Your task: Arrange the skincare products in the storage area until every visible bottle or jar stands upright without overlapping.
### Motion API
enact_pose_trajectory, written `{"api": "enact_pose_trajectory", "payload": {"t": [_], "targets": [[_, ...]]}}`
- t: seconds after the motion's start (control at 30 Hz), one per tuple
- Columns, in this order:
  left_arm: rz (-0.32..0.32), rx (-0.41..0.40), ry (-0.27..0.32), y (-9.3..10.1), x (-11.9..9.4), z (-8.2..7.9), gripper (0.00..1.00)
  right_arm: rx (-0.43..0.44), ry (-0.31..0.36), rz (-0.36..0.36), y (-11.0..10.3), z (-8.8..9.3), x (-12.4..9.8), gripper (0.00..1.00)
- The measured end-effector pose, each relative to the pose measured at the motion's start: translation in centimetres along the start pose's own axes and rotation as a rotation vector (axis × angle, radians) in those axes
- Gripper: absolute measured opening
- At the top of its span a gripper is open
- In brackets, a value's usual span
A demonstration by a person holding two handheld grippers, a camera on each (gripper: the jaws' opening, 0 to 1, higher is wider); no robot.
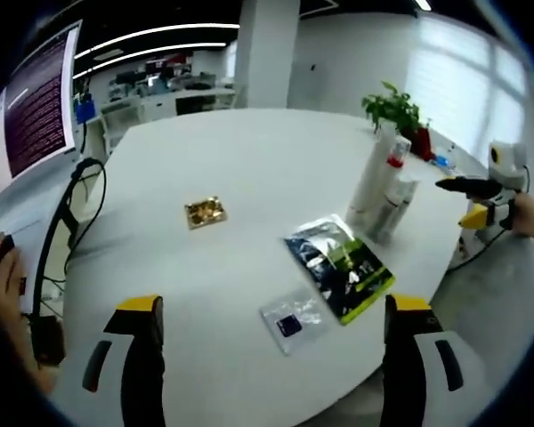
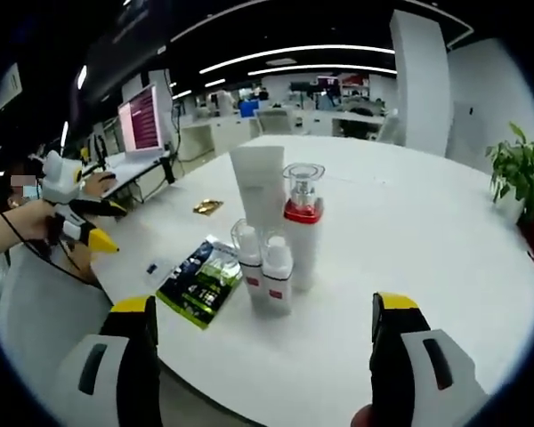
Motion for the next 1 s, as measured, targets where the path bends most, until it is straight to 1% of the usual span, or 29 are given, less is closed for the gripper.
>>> {"api": "enact_pose_trajectory", "payload": {"t": [0.07, 0.17, 0.23, 0.33, 0.4, 0.5, 0.6, 0.67, 0.77, 0.8, 0.87, 0.93, 1.0], "targets": [[-0.007, 0.008, -0.011, -0.5, 0.9, -0.4, 0.99, 0.007, -0.004, -0.001, 0.0, 0.1, 0.0, 0.99], [-0.006, 0.012, -0.015, -0.6, 1.7, -1.1, 0.99, 0.014, -0.014, -0.001, 0.1, 0.2, 0.1, 0.99], [-0.006, 0.018, -0.019, -1.1, 2.5, -1.5, 0.98, 0.015, -0.021, -0.002, 0.2, 0.3, 0.3, 0.99], [-0.009, 0.020, -0.029, -2.1, 3.8, -1.8, 0.98, 0.020, -0.028, -0.006, 0.1, 0.3, 0.3, 0.99], [-0.018, 0.023, -0.040, -2.4, 4.2, -2.0, 0.98, 0.023, -0.032, -0.005, 0.1, 0.4, 0.4, 0.99], [-0.029, 0.023, -0.057, -3.1, 5.6, -2.2, 0.98, 0.029, -0.035, -0.005, 0.2, 0.6, 0.5, 0.99], [-0.036, -0.005, -0.064, -3.1, 6.3, -2.6, 0.96, 0.029, -0.042, -0.003, 0.3, 0.8, 0.6, 0.98], [-0.036, -0.008, -0.058, -3.1, 6.9, -2.9, 0.96, 0.031, -0.043, -0.003, 0.2, 0.8, 0.6, 0.98], [-0.054, 0.001, -0.062, -3.2, 7.8, -3.5, 0.93, 0.031, -0.051, -0.008, 0.1, 0.9, 0.7, 0.98], [-0.059, -0.005, -0.068, -3.6, 8.4, -3.6, 0.92, 0.030, -0.053, -0.009, 0.1, 1.0, 0.7, 0.98], [-0.073, -0.010, -0.065, -3.9, 8.9, -4.0, 0.91, 0.029, -0.059, -0.014, 0.0, 1.0, 0.8, 0.98], [-0.083, -0.009, -0.064, -4.3, 9.9, -4.5, 0.90, 0.028, -0.063, -0.016, 0.0, 1.1, 0.8, 0.98], [-0.096, -0.013, -0.068, -4.6, 10.7, -4.6, 0.88, 0.031, -0.068, -0.018, 0.1, 1.3, 0.9, 0.98]]}}
Point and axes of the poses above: the point that each gripper's makers call its tool centre point, and the gripper's own axes: x roughly forward along the fingers, y roughly to its right, z roughly out of its underside, the point moved 5 cm from there along -x, roughly backward along the fingers, and after that the axes turned 6 degrees about -x, right-handed, at the moved point
